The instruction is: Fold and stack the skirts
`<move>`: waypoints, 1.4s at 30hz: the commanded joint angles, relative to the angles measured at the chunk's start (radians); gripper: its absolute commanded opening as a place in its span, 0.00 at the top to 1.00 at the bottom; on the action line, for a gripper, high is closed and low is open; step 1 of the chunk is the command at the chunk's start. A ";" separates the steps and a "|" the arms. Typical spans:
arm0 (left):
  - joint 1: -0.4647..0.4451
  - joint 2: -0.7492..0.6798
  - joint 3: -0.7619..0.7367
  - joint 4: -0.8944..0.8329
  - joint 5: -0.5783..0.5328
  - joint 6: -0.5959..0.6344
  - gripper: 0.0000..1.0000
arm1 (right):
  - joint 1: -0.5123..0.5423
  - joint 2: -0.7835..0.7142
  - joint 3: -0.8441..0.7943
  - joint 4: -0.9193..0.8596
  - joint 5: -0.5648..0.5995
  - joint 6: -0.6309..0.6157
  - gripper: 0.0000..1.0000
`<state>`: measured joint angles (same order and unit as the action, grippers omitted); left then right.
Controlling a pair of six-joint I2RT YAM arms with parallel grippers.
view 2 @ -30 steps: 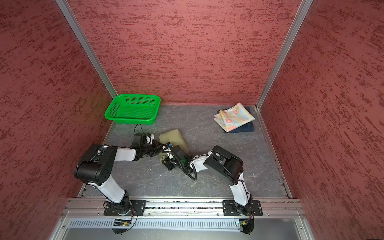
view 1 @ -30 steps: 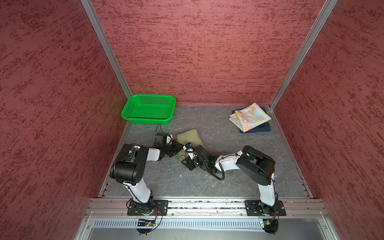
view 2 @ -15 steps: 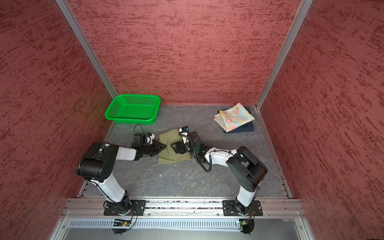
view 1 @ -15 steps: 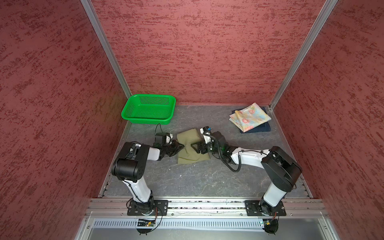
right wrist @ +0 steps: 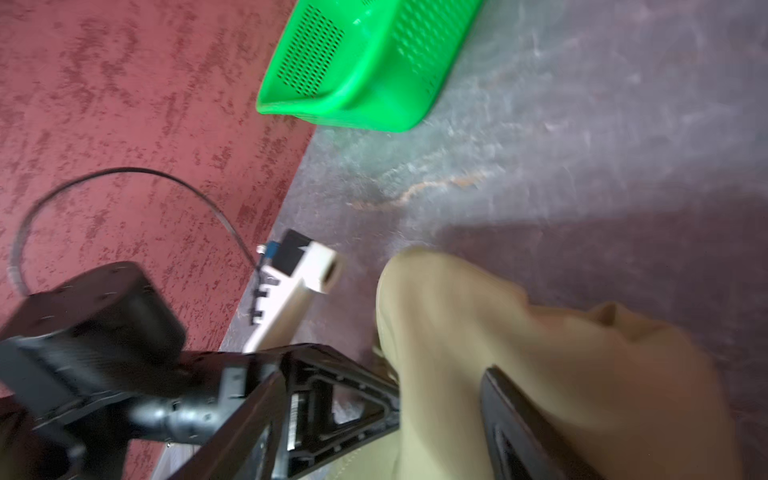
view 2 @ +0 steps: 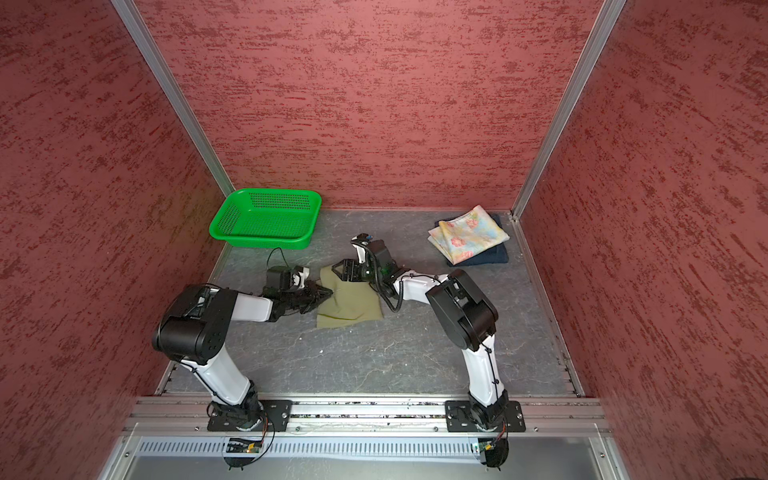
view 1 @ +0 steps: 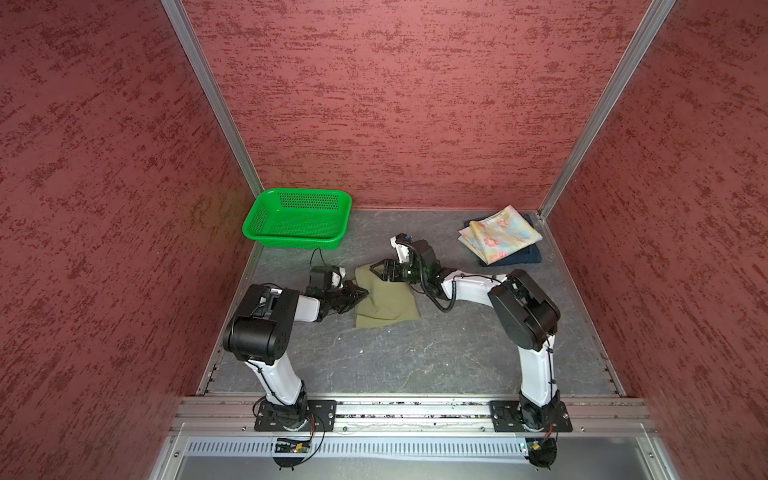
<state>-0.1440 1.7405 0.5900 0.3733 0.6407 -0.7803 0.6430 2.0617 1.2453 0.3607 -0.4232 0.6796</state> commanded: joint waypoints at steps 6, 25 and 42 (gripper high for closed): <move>0.007 0.004 -0.038 -0.141 -0.067 0.027 0.82 | -0.089 0.119 0.031 -0.066 0.153 -0.014 0.26; -0.002 -0.154 -0.031 -0.163 -0.038 0.044 0.65 | -0.125 -0.200 -0.096 -0.237 0.198 -0.123 0.15; -0.116 -0.259 0.252 -0.521 -0.253 0.260 0.28 | -0.152 -0.087 -0.142 -0.181 0.043 -0.094 0.07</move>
<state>-0.2371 1.4269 0.8124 -0.0772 0.4538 -0.5720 0.4892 1.9530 1.1023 0.1375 -0.3447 0.5705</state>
